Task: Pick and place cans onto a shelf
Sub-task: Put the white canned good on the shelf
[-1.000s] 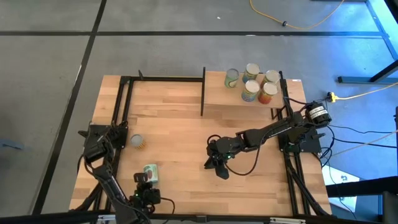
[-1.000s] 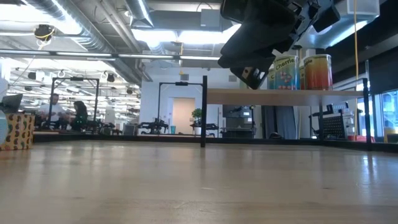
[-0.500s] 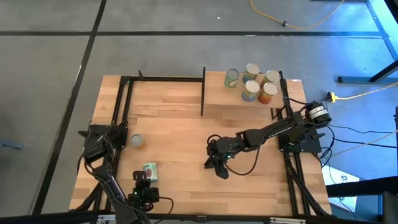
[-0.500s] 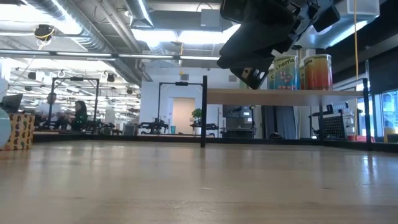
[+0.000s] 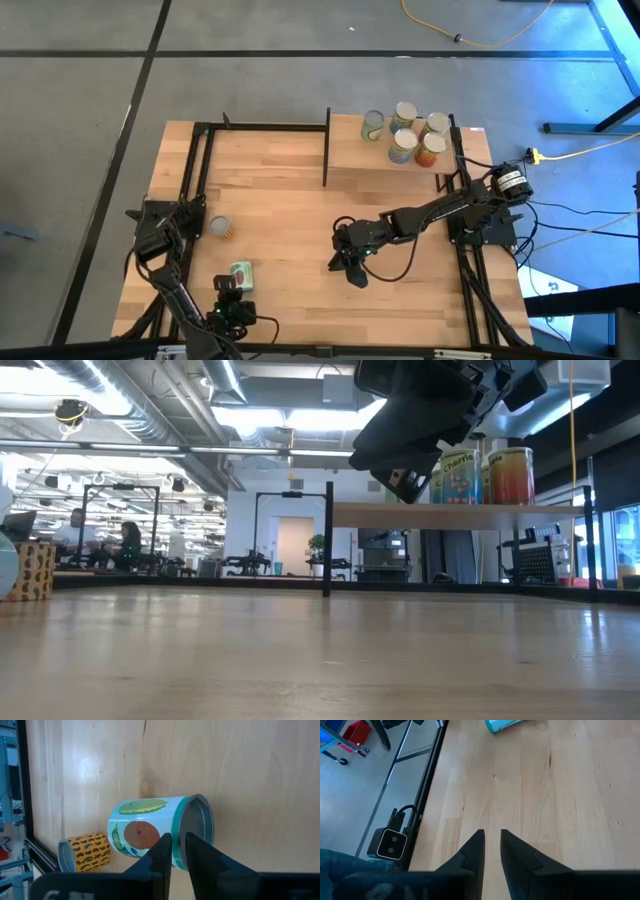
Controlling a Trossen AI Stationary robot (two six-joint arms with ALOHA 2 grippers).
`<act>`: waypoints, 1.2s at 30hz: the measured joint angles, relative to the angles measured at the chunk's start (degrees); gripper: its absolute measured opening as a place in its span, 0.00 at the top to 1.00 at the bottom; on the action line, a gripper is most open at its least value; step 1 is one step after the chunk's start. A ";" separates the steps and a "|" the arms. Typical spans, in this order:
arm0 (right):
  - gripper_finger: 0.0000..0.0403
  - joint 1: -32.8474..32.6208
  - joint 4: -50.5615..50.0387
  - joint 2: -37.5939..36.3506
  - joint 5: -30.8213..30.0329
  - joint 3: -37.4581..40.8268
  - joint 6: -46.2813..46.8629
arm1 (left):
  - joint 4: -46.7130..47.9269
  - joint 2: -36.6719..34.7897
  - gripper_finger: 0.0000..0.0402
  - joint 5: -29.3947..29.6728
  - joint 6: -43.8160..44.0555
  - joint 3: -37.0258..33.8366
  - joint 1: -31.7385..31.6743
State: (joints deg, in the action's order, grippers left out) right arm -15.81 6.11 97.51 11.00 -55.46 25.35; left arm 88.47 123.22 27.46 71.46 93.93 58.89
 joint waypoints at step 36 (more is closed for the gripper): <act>0.84 0.07 0.02 0.00 -2.10 -0.02 1.54 | -1.20 -0.26 0.93 1.36 0.20 -12.03 -2.02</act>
State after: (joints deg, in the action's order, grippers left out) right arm -15.75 6.13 97.51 8.90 -55.48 26.89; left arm 87.27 122.96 28.82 71.66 81.90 56.88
